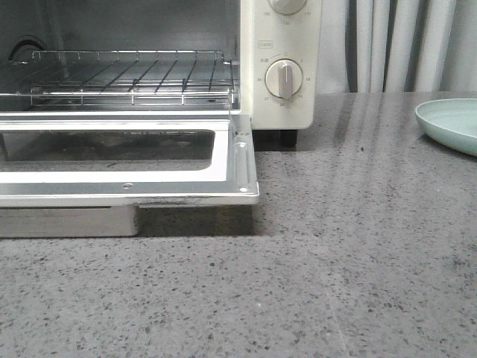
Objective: Put bread in oven
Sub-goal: 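Grasp the orange-striped croissant with the right gripper and lift it, then carry the croissant into the oven and release it on the rack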
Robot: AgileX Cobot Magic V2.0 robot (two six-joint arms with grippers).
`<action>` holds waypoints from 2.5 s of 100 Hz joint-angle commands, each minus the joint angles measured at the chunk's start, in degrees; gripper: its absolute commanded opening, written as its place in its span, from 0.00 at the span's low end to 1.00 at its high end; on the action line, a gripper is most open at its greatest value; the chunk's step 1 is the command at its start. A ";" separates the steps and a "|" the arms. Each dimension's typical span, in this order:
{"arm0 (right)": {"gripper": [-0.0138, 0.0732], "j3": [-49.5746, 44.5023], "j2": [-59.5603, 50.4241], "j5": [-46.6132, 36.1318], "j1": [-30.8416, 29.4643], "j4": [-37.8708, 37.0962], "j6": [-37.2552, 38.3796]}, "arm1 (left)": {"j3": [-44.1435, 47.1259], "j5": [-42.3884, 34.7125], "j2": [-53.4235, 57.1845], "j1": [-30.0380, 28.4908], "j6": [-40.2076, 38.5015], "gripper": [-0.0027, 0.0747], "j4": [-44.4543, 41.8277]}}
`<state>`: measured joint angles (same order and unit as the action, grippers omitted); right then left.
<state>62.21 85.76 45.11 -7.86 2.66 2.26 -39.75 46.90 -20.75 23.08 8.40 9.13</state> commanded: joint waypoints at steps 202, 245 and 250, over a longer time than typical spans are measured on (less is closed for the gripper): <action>0.08 40.03 18.56 -4.59 54.45 -21.90 -2.26 | -1.82 -15.83 -0.43 -0.21 -0.05 0.01 4.82; 0.37 40.03 19.30 -10.54 54.45 -27.64 -2.26 | -1.82 -15.83 -0.43 -0.21 -0.05 0.01 4.82; 0.52 40.03 19.30 -10.90 54.45 -27.64 -2.26 | -1.82 -15.83 -0.43 -0.21 -0.05 0.01 4.82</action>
<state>100.05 108.21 42.74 47.26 -19.13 1.53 -39.75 35.61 -20.75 23.00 8.40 12.91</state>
